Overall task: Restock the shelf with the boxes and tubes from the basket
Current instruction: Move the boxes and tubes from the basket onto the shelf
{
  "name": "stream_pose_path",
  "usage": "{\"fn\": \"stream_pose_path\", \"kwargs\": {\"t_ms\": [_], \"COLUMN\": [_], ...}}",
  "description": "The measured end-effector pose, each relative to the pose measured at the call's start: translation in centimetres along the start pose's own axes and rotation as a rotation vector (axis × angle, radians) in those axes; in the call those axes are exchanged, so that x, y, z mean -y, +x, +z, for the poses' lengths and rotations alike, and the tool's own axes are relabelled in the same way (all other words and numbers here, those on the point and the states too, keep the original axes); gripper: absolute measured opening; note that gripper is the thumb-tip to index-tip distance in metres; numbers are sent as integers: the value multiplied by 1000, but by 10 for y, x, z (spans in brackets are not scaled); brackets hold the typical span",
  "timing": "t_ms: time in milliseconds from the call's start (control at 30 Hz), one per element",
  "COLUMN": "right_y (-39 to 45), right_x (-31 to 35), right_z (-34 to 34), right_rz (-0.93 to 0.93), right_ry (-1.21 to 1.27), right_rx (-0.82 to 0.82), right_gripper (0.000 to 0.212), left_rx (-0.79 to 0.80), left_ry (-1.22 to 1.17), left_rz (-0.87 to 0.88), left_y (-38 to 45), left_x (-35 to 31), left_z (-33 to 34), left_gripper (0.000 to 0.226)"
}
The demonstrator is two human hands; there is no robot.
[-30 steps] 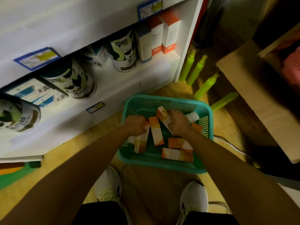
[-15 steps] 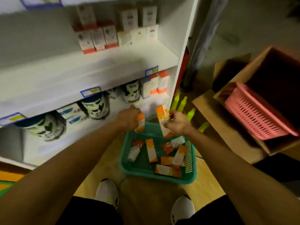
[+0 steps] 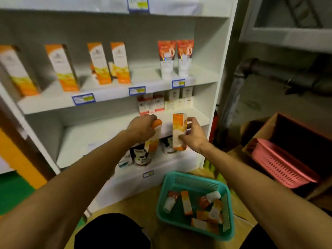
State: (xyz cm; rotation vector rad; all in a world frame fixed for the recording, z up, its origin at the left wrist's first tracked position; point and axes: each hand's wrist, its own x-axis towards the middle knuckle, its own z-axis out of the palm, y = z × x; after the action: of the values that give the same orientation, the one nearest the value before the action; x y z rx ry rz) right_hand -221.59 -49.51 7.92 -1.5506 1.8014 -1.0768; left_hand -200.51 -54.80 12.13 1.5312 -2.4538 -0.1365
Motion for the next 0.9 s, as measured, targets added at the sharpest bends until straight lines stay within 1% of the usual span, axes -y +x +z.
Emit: {"fn": "stream_pose_path", "kwargs": {"t_ms": [67,100,133,167,233,300,433,500,600,700,767,833,900], "right_y": [-4,-5,-6,-6,-5,-2,8,15,32,51,66,81,96], "right_x": [28,40,53,65,90,113,155,176,206,230,242,251,257], "right_z": [-5,-7,-9,-12,-15,-16,-14,-11,-6,3,12,21,33], "right_rz": [-62,-101,-143,-185,-260,-317,-429,-468,-496,-491,-499,-503,-500], "right_ry": [-13,-42,-73,-103,-148,-181,-169,-165,-179,-105,-91,-79,-73], "right_rx": [46,65,75,75,60,51,19,-17,-56,-30,-44,-66,-71], "right_gripper": [98,108,112,112,105,96,78,71,69,69,69,70,72], "left_rx": [-46,-68,-92,-118,-160,-187,-244,-279,-323,-372,-405,-405,-394], "left_ry": [33,53,70,81,87,100,114,128,131,96,127,159,171], "left_rz": [13,19,27,30,36,14,-20,-50,-76,-86,-89,-104,-116], "left_y": [-7,-11,-14,-16,-21,-24,-25,-23,-17,-7,1,12,22], "left_x": [-1,-2,-3,-3,-1,3,15,24,39,56,68,79,91], "left_z": [-28,-41,-54,-66,-91,-112,-151,-171,-200,-220,-227,-232,-233], "left_gripper": [40,36,34,35,37,34,29,33,39,35,34,37,35]}}
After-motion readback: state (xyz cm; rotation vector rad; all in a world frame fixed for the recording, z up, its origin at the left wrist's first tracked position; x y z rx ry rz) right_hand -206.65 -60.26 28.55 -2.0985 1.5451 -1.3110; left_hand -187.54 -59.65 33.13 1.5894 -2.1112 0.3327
